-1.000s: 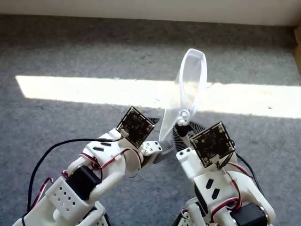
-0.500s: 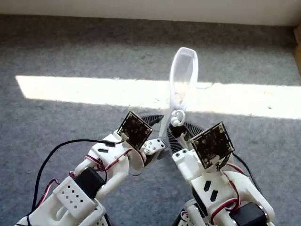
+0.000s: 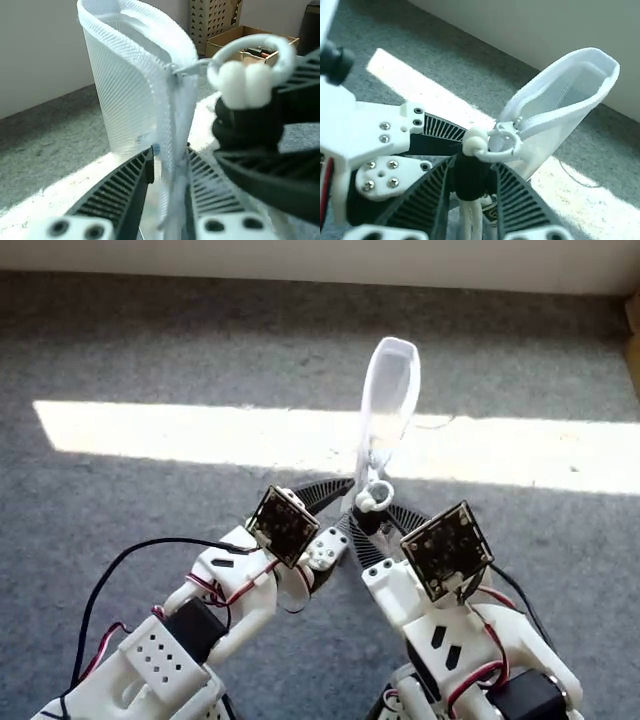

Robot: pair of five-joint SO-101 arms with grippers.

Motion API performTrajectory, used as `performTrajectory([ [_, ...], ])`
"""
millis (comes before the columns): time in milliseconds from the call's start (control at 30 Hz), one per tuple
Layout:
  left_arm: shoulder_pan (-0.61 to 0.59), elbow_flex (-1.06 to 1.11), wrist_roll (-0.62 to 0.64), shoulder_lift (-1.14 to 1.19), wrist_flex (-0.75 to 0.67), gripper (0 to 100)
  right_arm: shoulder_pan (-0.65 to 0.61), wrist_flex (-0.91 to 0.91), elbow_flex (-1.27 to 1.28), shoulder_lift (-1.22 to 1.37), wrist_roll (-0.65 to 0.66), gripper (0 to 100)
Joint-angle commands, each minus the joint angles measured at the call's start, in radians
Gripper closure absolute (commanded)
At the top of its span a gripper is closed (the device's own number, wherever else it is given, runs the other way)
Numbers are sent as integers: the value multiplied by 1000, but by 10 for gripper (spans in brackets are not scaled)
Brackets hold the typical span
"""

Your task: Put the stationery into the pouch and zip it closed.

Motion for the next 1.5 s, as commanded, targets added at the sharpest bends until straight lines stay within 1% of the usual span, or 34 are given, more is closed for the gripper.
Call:
performTrajectory([
  [0, -2, -13, -78, -21, -31, 992, 35, -16, -10, -2, -11, 994],
  [67, -2, -12, -158, -21, -28, 994, 50, -16, -10, -2, -11, 994],
  [133, -2, -7, -206, -22, -26, 994, 61, -16, -10, -2, -11, 994],
  [333, -4, -8, -213, -22, -23, 994, 114, -18, -10, -2, -11, 994],
  [567, -107, -13, -213, -22, -12, 994, 202, -25, -10, -2, -11, 994],
  [633, -111, -25, -213, -24, 32, 994, 220, -27, -10, -2, -11, 994],
  [800, -108, -117, -213, -24, 216, 993, 236, -27, -12, -2, -40, 994],
  [900, -108, -148, -213, -24, 267, 972, 232, -27, -12, -2, -40, 994],
  [1033, -114, -148, -187, -22, 265, 845, 228, -25, -10, -2, -38, 994],
  [1133, -116, -154, -69, -22, 262, 779, 228, -21, -10, -2, -38, 994],
  [1200, -114, -154, -32, -22, 262, 769, 228, -19, -10, -2, -38, 994],
  [1467, -107, -153, -20, -22, 173, 769, 220, -22, -5, -2, -37, 994],
])
